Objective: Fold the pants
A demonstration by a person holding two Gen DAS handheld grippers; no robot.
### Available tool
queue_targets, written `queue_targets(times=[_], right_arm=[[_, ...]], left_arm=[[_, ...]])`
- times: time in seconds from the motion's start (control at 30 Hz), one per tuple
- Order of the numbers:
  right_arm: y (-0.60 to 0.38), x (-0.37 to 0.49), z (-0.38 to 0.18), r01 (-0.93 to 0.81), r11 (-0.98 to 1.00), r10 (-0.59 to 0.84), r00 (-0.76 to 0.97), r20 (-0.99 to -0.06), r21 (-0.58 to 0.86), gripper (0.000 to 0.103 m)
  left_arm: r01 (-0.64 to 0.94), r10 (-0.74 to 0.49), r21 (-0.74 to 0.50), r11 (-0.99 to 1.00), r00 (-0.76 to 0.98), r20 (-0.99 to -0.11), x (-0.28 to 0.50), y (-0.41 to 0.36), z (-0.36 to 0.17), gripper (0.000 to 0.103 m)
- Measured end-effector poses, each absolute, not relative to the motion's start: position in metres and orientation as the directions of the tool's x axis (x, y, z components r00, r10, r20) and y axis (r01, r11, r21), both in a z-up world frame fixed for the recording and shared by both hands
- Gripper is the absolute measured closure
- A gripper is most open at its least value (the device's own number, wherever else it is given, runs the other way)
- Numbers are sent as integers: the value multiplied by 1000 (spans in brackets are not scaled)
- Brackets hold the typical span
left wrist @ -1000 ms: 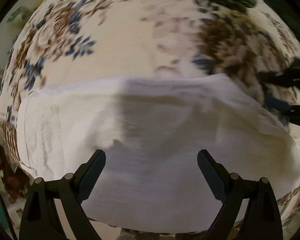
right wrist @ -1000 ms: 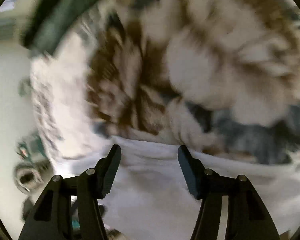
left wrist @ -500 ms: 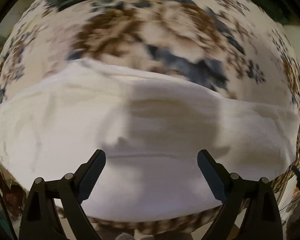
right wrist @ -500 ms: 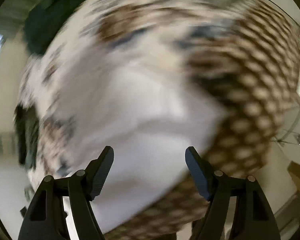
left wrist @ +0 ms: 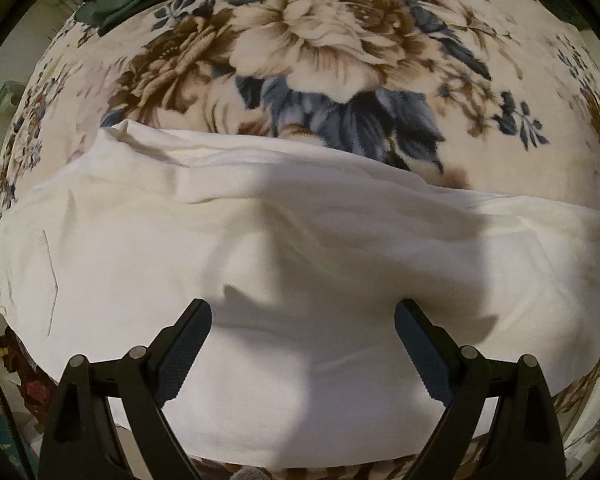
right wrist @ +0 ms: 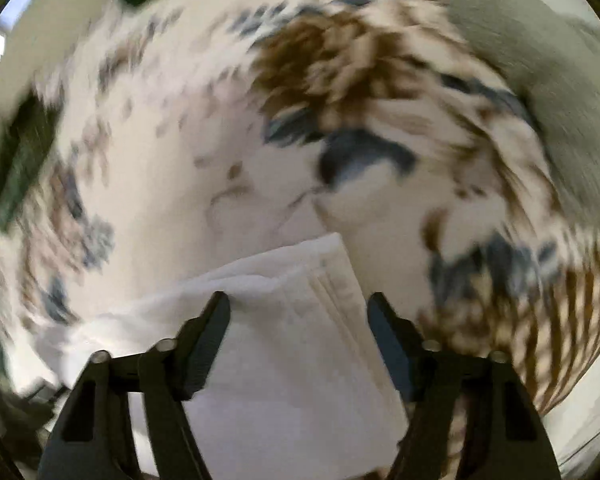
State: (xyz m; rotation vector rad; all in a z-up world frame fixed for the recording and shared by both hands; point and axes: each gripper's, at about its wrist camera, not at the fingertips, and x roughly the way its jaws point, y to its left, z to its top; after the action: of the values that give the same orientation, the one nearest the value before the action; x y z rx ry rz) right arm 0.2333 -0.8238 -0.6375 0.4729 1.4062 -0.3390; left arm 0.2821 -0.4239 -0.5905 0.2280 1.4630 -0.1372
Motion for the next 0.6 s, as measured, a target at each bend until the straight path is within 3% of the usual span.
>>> queue_targets(times=[0.17, 0.27, 0.37, 0.43, 0.5, 0.53, 0.6], right_arm=[[-815, 232, -604, 501, 865, -118, 231, -966, 14, 92], [-824, 226, -593, 560, 827, -125, 271, -954, 51, 93], [-832, 222, -621, 576, 817, -99, 178, -979, 22, 93], [-846, 220, -643, 606, 792, 2, 129, -992, 80, 81], [-860, 210, -639, 649, 737, 84, 193, -978, 191, 72], [-867, 202, -630, 666, 714, 88, 220, -972, 215, 54], [-875, 180, -612, 689, 679, 81, 274, -958, 255, 31]], left_arm=[[210, 39, 62, 976, 113, -993, 282, -425, -581, 9], [201, 34, 58, 978, 121, -992, 282, -419, -577, 9], [193, 38, 60, 979, 114, -993, 286, -415, -587, 9], [188, 36, 55, 981, 105, -994, 287, -411, -596, 9], [181, 22, 36, 983, 81, -996, 287, -407, -605, 9], [175, 10, 23, 984, 72, -997, 288, -405, -610, 7], [161, 2, 12, 987, 61, -998, 288, -399, -618, 0]])
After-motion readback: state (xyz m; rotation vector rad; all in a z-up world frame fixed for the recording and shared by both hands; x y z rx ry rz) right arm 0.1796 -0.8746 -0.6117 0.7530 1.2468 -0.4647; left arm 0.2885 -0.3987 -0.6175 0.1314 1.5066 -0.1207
